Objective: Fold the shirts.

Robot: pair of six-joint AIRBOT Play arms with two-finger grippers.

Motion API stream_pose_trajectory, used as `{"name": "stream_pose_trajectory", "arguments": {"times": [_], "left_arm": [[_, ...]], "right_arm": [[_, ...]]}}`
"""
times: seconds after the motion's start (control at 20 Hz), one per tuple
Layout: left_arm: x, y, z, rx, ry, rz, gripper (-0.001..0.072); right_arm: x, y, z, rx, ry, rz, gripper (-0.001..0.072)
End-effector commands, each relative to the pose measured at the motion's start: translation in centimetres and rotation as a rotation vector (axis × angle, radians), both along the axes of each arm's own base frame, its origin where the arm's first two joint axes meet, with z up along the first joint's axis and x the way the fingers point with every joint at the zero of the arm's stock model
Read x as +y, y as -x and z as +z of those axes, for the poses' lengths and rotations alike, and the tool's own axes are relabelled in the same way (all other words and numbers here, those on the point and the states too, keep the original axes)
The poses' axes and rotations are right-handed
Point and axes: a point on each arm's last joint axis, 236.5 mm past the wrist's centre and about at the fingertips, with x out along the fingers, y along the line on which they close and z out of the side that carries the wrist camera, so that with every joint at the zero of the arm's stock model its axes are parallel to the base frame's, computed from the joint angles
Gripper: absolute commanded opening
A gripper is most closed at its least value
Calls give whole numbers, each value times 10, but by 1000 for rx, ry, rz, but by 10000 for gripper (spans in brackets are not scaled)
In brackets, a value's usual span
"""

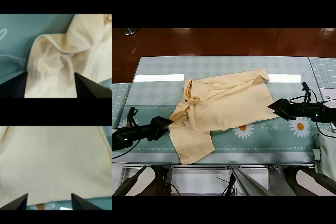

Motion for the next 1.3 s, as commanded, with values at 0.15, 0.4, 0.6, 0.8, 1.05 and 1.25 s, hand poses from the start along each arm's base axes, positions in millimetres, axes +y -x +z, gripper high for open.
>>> {"name": "stream_pose_trajectory", "arguments": {"times": [0.15,0.4,0.6,0.8,1.05,1.25], "left_arm": [[-18,6,-18,13,-58,-132,23],[-17,5,-17,8,-61,-134,23],[-18,5,-17,10,-58,-138,23],[-18,5,-17,9,-58,-138,23],[-19,6,-16,11,-55,-140,23],[-28,13,-12,24,-14,-172,23]], "right_arm": [[-38,-21,13,-3,-42,-186,620],[-81,22,-27,188,107,-190,620],[-73,20,-41,224,59,-161,620],[-72,4,-48,238,4,-177,620],[-36,-15,-56,235,12,-67,620],[-12,-14,-71,329,91,3,403]]}}
